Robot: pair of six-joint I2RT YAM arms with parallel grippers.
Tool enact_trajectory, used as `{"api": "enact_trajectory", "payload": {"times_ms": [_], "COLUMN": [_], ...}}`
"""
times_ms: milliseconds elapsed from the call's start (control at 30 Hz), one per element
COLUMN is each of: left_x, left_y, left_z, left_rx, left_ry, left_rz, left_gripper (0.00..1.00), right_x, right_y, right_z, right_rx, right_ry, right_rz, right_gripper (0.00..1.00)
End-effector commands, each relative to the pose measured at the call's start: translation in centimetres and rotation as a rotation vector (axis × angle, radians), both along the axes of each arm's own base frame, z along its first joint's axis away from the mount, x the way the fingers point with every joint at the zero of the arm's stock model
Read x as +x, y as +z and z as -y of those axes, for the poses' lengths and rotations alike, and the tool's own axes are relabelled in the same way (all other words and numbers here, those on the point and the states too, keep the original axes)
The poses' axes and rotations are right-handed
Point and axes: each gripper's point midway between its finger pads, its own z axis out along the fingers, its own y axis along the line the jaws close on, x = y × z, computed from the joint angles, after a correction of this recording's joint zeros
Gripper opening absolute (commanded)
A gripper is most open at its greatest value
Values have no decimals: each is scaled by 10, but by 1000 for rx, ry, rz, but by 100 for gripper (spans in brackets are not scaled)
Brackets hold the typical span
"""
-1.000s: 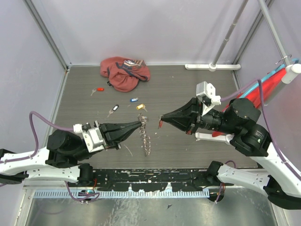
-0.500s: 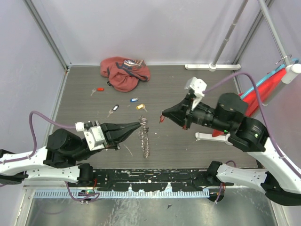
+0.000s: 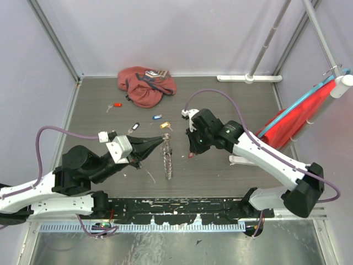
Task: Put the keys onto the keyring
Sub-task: Place the key at the center of the board.
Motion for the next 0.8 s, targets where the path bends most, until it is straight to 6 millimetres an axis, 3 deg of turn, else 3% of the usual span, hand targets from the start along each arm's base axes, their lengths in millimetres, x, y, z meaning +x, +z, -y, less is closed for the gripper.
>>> {"api": "enact_trajectory", "payload": {"times_ms": [0, 233, 400, 533, 633, 767], "left_x": [1, -3, -8, -12, -18, -30], "left_y": [21, 16, 13, 12, 12, 15], "left_z": [-5, 8, 14, 15, 16, 17], "left_rx": [-74, -47, -30, -25, -25, -33], "left_ry": [-44, -96, -132, -156, -186, -253], "left_rz": [-44, -38, -37, -35, -27, -5], "left_gripper": [0, 0, 0, 0, 0, 0], "right_x": [-3, 10, 33, 50, 56, 58], "right_y": [-35, -98, -114, -101, -77, -28], "right_z": [18, 25, 28, 26, 25, 34], "right_rx": [-14, -81, -91, -52, 3, 81], "right_ry": [-56, -55, -84, -108, -116, -144], "right_rz": [-157, -277, -241, -154, -67, 95], "right_gripper": [1, 5, 16, 35, 40, 41]}}
